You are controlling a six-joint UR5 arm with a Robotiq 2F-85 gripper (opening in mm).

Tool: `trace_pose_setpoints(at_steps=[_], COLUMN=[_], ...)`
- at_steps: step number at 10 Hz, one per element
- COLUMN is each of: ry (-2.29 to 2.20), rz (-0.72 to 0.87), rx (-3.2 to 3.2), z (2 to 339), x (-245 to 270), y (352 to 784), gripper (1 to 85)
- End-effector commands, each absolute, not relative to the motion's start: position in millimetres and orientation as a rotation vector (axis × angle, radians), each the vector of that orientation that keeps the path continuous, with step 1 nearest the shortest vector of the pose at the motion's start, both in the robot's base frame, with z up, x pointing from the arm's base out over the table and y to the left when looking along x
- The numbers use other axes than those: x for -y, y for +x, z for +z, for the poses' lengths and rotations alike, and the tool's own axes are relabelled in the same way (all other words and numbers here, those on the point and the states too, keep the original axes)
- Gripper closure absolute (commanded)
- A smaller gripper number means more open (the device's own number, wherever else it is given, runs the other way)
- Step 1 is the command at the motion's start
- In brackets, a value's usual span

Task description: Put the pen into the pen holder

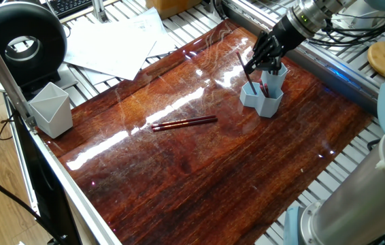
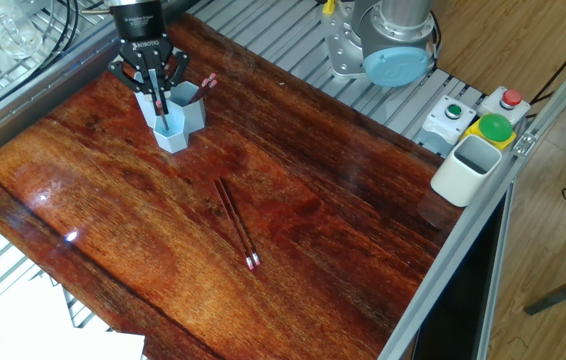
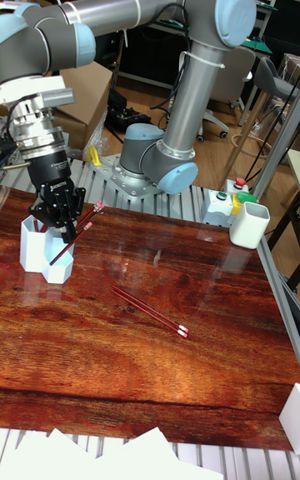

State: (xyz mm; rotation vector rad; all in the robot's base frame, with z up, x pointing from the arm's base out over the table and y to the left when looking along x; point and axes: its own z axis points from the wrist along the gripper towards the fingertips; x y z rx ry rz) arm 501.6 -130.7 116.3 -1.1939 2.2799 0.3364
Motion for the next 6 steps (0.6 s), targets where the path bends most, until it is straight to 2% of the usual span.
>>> trace_pose_setpoints(at_steps=[1, 6], ry=[-1.163, -1.137], rz=[0.337, 0.354], rx=[-2.278, -2.307], z=[119.6, 116.4], x=[131.5, 132.3], y=[505.5, 503.6], gripper=[84.7, 84.3])
